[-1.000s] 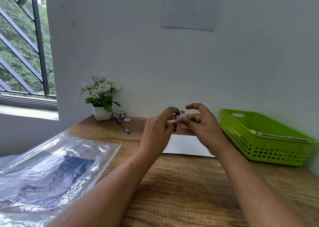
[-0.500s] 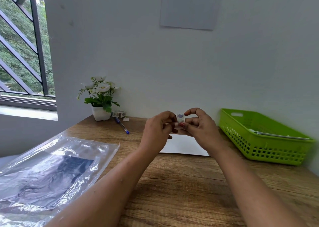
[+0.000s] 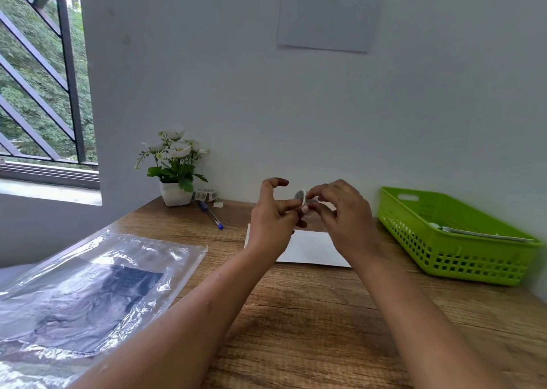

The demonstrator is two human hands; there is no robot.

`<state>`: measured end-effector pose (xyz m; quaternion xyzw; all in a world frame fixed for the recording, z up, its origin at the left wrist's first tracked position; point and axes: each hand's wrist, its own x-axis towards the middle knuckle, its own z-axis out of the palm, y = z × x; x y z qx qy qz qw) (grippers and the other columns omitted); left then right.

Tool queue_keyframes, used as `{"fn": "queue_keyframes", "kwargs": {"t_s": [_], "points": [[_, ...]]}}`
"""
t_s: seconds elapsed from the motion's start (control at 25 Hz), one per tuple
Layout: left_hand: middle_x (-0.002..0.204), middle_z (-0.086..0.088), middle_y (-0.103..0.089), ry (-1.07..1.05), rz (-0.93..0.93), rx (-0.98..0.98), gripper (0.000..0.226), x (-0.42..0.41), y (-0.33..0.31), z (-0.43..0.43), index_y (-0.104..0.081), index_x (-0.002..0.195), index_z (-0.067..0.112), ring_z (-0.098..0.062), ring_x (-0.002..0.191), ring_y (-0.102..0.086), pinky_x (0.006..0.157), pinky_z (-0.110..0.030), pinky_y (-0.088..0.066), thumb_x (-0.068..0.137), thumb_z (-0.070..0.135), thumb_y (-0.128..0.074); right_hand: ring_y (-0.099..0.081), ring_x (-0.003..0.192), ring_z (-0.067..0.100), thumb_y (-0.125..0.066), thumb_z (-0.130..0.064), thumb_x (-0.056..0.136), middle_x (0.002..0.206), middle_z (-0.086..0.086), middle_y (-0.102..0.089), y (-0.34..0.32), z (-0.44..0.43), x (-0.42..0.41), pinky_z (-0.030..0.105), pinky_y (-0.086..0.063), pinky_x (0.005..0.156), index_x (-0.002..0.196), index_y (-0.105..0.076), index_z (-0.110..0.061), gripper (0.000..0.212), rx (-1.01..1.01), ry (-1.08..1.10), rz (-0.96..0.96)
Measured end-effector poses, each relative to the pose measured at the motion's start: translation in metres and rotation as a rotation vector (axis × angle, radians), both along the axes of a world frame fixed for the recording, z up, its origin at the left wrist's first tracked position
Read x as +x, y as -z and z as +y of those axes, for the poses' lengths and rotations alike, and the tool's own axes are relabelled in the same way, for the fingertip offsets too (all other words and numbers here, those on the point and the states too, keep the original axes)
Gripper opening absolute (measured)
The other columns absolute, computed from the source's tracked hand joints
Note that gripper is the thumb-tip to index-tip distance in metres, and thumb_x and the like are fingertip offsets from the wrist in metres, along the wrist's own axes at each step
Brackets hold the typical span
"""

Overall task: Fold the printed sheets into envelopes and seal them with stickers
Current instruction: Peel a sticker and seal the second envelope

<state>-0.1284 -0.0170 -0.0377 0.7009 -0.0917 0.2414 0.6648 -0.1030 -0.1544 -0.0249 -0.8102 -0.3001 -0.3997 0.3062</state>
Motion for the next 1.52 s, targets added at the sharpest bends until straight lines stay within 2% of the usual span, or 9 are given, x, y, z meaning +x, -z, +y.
{"fn": "queue_keyframes", "kwargs": {"t_s": [0.08,0.24,0.4,0.6,0.8,0.96,1.12,1.4,1.52], "points": [[0.081,0.003,-0.075,-0.023,-0.007,-0.008,0.041,0.001,0.000,-0.001,-0.041,0.112,0.027,-0.012,0.065,-0.069,0.066,-0.027,-0.050,0.085,0.011,-0.068,-0.059,0.088,0.012,-0.062,-0.009,0.087,0.093,-0.004,-0.066,0.002,0.002,-0.001,0.022,-0.045,0.074,0.095,-0.070,-0.016,0.013,0.024,-0.036,0.012],[0.078,-0.002,-0.075,-0.031,-0.017,-0.016,0.037,0.000,0.000,-0.001,-0.041,0.104,0.024,-0.012,0.064,-0.068,0.068,-0.028,-0.053,0.085,0.008,-0.068,-0.056,0.083,0.001,-0.064,-0.007,0.086,0.093,-0.004,-0.069,0.002,0.001,0.001,0.003,-0.037,0.066,0.094,-0.072,-0.015,0.014,0.065,-0.041,0.067],[0.077,-0.003,-0.073,-0.054,-0.030,0.000,0.035,-0.002,-0.001,-0.003,-0.039,0.095,0.023,-0.008,0.059,-0.066,0.066,-0.021,-0.055,0.084,0.003,-0.067,-0.058,0.080,0.002,-0.065,-0.006,0.084,0.087,-0.006,-0.067,0.000,0.001,0.003,0.005,-0.037,0.066,0.090,-0.071,-0.015,0.013,0.059,-0.062,0.099],[0.079,-0.006,-0.073,-0.065,-0.012,0.065,0.035,-0.003,-0.001,-0.006,-0.037,0.093,0.018,0.000,0.052,-0.062,0.053,-0.006,-0.045,0.085,0.001,-0.066,-0.059,0.081,0.005,-0.064,-0.008,0.084,0.084,-0.004,-0.068,-0.004,-0.006,0.006,0.005,-0.035,0.063,0.085,-0.069,-0.015,0.009,0.015,-0.079,0.149],[0.084,-0.008,-0.074,-0.081,0.012,0.108,0.033,-0.003,0.000,-0.005,-0.036,0.096,0.015,-0.005,0.058,-0.063,0.054,-0.006,-0.044,0.085,0.000,-0.064,-0.059,0.083,0.010,-0.064,-0.008,0.085,0.081,-0.006,-0.064,-0.003,-0.008,0.006,0.020,-0.047,0.071,0.083,-0.068,-0.016,0.009,-0.027,-0.100,0.191],[0.087,-0.004,-0.074,-0.084,0.021,0.140,0.034,-0.001,0.001,-0.003,-0.037,0.093,0.021,-0.010,0.076,-0.067,0.066,-0.025,-0.052,0.084,0.002,-0.064,-0.060,0.084,-0.004,-0.067,-0.010,0.084,0.083,-0.013,-0.063,0.000,-0.009,0.007,0.003,-0.043,0.069,0.093,-0.069,-0.019,0.013,0.060,-0.132,0.247],[0.081,-0.003,-0.074,-0.079,0.017,0.097,0.037,0.000,0.001,-0.003,-0.037,0.088,0.025,-0.013,0.086,-0.069,0.074,-0.030,-0.052,0.084,0.004,-0.067,-0.059,0.082,-0.012,-0.068,-0.007,0.083,0.082,-0.023,-0.061,0.003,-0.006,0.004,0.002,-0.043,0.069,0.091,-0.074,-0.014,0.013,0.124,-0.133,0.213],[0.087,-0.007,-0.074,-0.070,0.015,0.128,0.036,0.000,0.000,-0.003,-0.037,0.091,0.021,-0.009,0.082,-0.068,0.060,-0.008,-0.046,0.083,0.005,-0.069,-0.062,0.079,0.003,-0.065,-0.006,0.084,0.077,-0.012,-0.065,0.000,-0.007,0.004,0.013,-0.047,0.069,0.082,-0.068,-0.015,0.009,0.087,-0.106,0.182],[0.088,-0.006,-0.074,-0.078,0.003,0.200,0.036,0.001,0.000,-0.001,-0.037,0.092,0.021,-0.007,0.083,-0.066,0.058,-0.008,-0.046,0.084,0.007,-0.069,-0.062,0.081,0.005,-0.064,-0.006,0.085,0.080,-0.009,-0.065,0.001,-0.008,0.005,0.013,-0.047,0.069,0.086,-0.068,-0.015,0.010,0.079,-0.097,0.198]]}}
